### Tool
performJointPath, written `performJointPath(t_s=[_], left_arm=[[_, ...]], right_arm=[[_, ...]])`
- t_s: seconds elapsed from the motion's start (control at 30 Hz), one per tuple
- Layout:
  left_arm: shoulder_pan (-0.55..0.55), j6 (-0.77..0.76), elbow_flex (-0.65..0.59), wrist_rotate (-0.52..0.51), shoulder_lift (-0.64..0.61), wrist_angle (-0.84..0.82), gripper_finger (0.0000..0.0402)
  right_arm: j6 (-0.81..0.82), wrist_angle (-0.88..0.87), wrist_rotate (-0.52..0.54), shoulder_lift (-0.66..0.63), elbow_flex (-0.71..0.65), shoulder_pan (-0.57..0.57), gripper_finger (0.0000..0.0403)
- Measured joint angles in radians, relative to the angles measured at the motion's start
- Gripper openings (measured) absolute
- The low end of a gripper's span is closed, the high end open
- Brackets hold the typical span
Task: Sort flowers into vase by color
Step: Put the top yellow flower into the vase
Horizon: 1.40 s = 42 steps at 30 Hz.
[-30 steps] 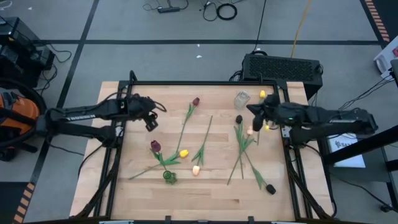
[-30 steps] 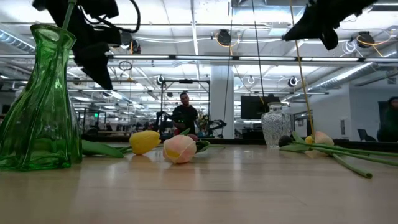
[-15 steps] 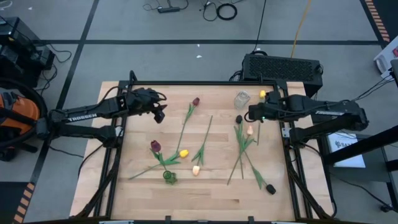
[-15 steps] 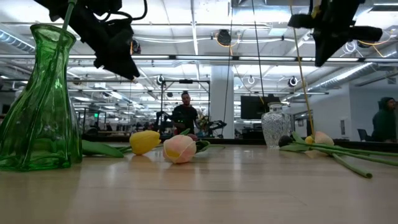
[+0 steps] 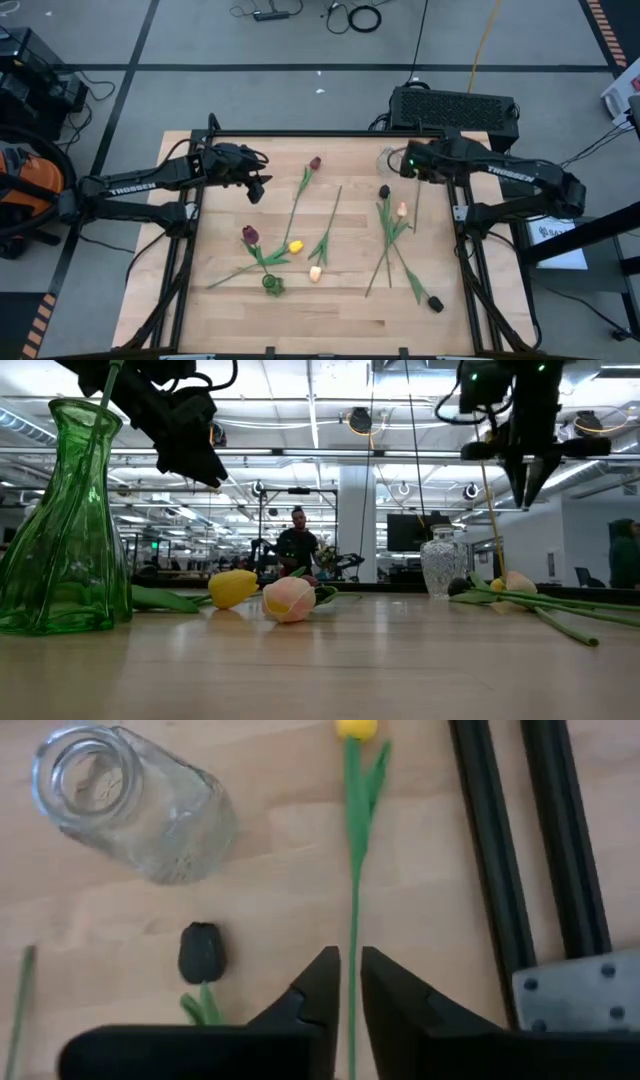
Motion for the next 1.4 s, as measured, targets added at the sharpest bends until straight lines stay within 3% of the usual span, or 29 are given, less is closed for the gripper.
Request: performJointPath(t_s=[0.3, 0.4, 0.57, 0.8, 1.13, 1.27, 1.4], left_arm=[[0.000, -0.002, 0.000, 0.000, 0.000, -0.002, 0.0203], [0.000, -0.002, 0.000, -0.001, 0.000, -0.003, 0.0203], [0.000, -0.025, 0.000, -0.015, 0.000, -0.003, 0.0203], [0.000, -0.054, 0.000, -0.029, 0.000, -0.002, 0.0203], [0.000, -0.055, 0.000, -0.042, 0.000, 0.005, 0.0203], [0.000, -0.055, 0.000, -0.066, 0.000, 0.005, 0.0203], [0.000, -0.055, 0.000, -0.066, 0.000, 0.006, 0.0203]], right_arm=[[-0.404, 0.062, -0.042, 0.128, 0.000, -0.227, 0.0121], [-0.502, 0.174, -0.098, 0.159, -0.025, -0.269, 0.0150], [-0.528, 0.324, -0.186, 0.194, -0.153, -0.320, 0.0200], [-0.512, 0.480, -0.197, 0.193, -0.296, -0.322, 0.0235], [-0.455, 0.593, -0.214, 0.192, -0.426, -0.327, 0.0191], [-0.470, 0.625, -0.219, 0.189, -0.441, -0.326, 0.0130], [-0.472, 0.642, -0.223, 0.190, -0.442, -0.326, 0.0039]])
